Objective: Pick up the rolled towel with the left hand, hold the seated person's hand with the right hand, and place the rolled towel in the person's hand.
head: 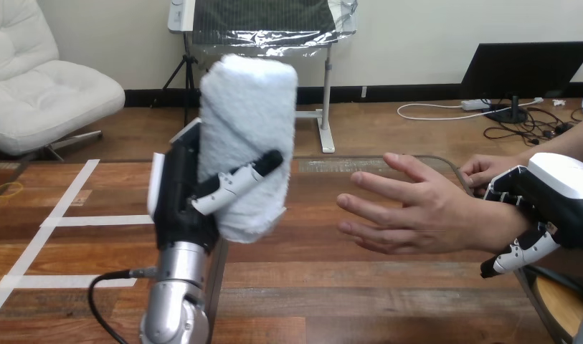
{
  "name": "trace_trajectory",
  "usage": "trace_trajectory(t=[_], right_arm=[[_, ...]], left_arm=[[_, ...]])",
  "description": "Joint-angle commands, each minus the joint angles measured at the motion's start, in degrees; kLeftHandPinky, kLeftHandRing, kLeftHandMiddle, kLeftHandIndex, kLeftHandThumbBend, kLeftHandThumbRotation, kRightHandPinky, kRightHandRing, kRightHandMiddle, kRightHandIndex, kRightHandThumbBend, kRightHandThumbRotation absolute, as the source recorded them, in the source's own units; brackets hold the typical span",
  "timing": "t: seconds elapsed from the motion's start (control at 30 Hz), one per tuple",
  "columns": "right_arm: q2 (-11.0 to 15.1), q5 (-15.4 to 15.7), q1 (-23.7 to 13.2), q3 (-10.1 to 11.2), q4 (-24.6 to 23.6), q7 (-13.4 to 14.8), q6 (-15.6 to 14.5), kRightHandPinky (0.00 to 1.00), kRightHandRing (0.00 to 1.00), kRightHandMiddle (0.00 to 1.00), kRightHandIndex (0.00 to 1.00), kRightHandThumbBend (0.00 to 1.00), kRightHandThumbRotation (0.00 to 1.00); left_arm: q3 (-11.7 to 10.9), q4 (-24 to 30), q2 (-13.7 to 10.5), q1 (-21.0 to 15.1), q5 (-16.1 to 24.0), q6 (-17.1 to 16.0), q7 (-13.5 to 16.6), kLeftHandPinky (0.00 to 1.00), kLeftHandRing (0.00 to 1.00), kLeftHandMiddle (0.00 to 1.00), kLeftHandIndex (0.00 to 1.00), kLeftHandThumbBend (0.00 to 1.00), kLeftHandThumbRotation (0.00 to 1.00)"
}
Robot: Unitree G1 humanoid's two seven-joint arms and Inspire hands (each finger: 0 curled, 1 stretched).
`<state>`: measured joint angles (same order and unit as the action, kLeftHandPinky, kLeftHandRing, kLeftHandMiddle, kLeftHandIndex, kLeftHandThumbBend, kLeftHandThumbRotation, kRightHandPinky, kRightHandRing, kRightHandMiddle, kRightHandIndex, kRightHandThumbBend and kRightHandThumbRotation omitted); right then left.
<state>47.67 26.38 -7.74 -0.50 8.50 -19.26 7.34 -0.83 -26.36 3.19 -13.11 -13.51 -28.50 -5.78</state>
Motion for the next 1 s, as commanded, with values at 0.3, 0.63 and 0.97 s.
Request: trace_trajectory(t=[0.3, 0.63, 0.97], right_arm=[[-0.88, -0.37, -5.65, -0.25, -2.00, -0.32, -0.64, 0.33, 0.37, 0.43, 0.46, 0.93, 0.13], [-1.14, -0.46, -7.01, -0.48, -2.33, -0.93, -0.23, 0.32, 0.37, 0.43, 0.46, 0.93, 0.14], [-1.56, -0.31, -8.26, -0.73, -3.33, -1.73, -1.01, 0.32, 0.38, 0.43, 0.46, 0.93, 0.15]], left_arm=[[1.65, -4.32, 6.67, -6.94, -0.48, -3.94, -1.46, 0.26, 0.32, 0.38, 0.42, 0.62, 0.00], [3.30, -5.68, 7.96, -6.74, -0.50, -4.31, -2.24, 0.27, 0.32, 0.39, 0.42, 0.62, 0.00], [5.63, -8.15, 8.67, -6.39, 1.14, -5.63, -1.81, 0.27, 0.33, 0.39, 0.43, 0.65, 0.00]])
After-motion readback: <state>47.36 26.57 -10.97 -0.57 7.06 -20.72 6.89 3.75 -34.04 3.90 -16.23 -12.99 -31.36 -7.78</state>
